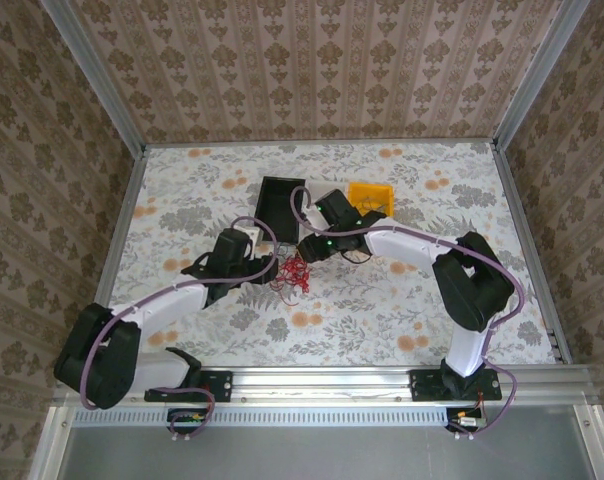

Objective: Untangle the cables

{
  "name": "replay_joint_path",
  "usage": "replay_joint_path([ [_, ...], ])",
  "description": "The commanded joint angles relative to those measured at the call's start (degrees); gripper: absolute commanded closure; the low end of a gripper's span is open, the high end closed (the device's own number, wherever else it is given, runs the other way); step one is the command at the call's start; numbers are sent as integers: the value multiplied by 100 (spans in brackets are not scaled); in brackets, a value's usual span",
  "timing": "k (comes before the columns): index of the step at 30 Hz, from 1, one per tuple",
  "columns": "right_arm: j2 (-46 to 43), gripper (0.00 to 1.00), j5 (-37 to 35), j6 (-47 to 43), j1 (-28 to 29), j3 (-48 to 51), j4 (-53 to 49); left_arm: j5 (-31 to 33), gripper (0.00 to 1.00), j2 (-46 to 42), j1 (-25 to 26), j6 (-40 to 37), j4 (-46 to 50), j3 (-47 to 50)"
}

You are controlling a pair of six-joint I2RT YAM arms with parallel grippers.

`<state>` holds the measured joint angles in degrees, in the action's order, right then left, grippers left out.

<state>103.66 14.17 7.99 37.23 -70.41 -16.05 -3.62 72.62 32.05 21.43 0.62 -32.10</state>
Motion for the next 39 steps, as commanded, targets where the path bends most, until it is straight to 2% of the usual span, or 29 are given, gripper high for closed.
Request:
replay_joint_path([
  [1, -234, 60, 252, -218, 60, 208, -238, -284, 35, 132, -24, 30, -97, -24],
  [25, 96, 71, -86, -98, 54, 316, 40, -210, 37, 443, 265, -87, -29, -271],
  [33, 10, 97, -355, 48, -91, 439, 227, -218, 38, 639, 273, -97, -105, -314],
  [36, -142, 100, -465, 62, -135, 557, 290, -210, 39, 682, 275, -87, -139, -306],
  [39, -374, 100, -604, 53, -179, 670, 308, -220, 49, 762, 275, -87, -184, -298],
])
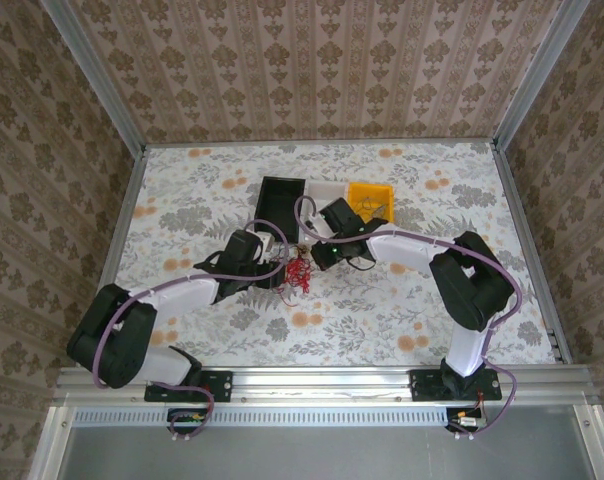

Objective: Untangle the cables

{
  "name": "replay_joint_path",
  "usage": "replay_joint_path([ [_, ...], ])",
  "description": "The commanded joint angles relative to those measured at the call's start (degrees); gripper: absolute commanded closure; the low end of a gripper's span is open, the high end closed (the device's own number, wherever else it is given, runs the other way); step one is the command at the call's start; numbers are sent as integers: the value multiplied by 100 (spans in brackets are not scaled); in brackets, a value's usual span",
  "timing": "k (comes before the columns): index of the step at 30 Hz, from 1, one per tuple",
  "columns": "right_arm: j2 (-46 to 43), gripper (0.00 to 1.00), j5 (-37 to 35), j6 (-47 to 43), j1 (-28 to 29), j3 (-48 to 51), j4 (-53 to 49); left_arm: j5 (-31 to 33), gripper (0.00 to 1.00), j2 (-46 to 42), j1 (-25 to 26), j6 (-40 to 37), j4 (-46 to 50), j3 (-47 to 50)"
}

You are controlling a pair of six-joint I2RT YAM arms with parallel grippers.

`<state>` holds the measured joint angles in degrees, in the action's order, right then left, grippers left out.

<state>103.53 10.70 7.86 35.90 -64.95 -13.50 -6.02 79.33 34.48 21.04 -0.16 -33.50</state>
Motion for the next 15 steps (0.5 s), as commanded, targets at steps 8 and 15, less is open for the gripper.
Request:
replay_joint_path([
  [8, -764, 100, -240, -71, -127, 281, -40, -107, 77, 491, 28, 9, -324, -243],
  [15, -494, 98, 40, 44, -110, 229, 35, -168, 100, 672, 76, -21, -335, -368],
])
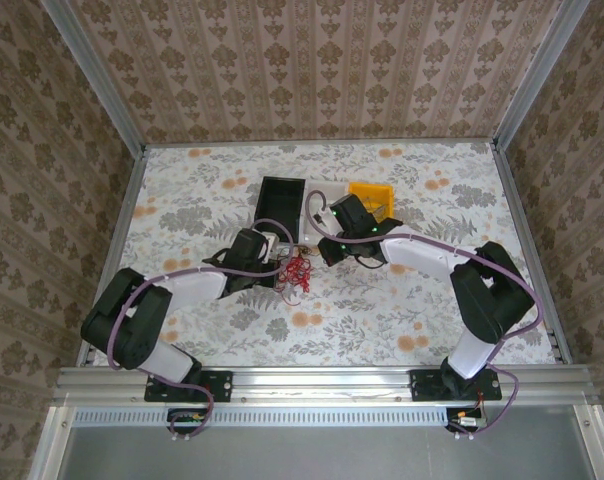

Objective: Untangle the cables

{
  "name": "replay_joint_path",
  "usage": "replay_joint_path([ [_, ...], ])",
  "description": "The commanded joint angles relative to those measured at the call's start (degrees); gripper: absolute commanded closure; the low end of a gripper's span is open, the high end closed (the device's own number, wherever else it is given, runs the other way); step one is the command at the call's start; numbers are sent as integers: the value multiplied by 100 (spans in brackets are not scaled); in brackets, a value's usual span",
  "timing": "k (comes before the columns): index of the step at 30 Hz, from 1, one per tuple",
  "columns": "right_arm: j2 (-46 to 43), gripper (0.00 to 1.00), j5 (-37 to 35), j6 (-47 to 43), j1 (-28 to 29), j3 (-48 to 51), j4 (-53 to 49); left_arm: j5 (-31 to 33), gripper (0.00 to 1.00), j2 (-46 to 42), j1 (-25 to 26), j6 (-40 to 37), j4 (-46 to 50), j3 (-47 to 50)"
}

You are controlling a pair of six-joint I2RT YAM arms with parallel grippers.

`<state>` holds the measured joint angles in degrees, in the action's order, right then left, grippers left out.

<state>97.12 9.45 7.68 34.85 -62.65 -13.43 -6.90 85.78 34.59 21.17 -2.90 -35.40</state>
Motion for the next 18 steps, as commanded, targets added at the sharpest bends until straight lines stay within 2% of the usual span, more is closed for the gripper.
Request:
replay_joint_path([
  [1, 191, 97, 186, 75, 4, -17, 40, -60, 100, 23, 73, -50, -58, -178],
  [8, 398, 72, 263, 144, 11, -115, -2, -22, 100, 16, 100, -139, 58, -239],
  [18, 674, 64, 299, 103, 13, -52, -92, 38, 100, 31, 125, -104, 35, -204],
])
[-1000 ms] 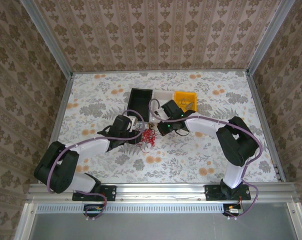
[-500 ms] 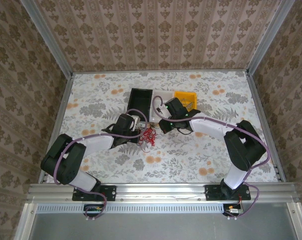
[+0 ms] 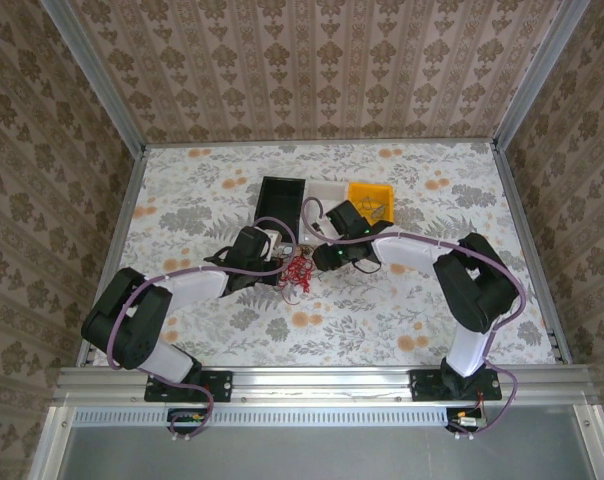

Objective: Untangle the cables

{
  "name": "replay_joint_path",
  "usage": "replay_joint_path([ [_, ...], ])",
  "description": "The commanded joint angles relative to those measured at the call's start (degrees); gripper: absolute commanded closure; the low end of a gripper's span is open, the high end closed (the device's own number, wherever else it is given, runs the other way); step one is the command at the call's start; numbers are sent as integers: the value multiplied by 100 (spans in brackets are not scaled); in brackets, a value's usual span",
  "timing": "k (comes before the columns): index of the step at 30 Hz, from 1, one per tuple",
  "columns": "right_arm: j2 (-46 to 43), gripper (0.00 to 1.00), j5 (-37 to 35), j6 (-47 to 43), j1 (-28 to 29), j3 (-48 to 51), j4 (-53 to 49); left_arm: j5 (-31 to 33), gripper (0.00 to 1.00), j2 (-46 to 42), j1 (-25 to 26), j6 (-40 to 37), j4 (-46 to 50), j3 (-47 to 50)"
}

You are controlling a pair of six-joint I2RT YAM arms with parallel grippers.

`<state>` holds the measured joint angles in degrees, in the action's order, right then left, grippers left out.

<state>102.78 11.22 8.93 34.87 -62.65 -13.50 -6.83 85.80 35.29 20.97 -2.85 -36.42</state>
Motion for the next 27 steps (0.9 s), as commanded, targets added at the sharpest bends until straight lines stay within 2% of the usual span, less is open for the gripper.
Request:
replay_joint_path([
  [1, 130, 64, 120, -42, 11, -45, -103, 33, 100, 25, 57, -84, 35, -90],
  [13, 484, 64, -610, -409, 323, -169, -592, 111, 100, -17, 83, -85, 85, -88],
  [14, 509, 65, -636, -413, 331, -162, -561, 120, 100, -27, 83, -84, 84, -84],
  [17, 535, 86, -899, -392, 324, -160, -443, 121, 100, -24, 89, -82, 88, -80],
  [19, 375, 96, -1106, -383, 319, -110, -330, 151, 100, -22, 92, -76, 98, -78],
  [22, -197, 100, -1537, -311, 251, 89, -73, 190, 100, -7, 86, -59, 108, -73],
  [27, -1508, 100, -2242, -140, 20, 223, 283, 258, 100, 110, 79, -42, 188, -119],
])
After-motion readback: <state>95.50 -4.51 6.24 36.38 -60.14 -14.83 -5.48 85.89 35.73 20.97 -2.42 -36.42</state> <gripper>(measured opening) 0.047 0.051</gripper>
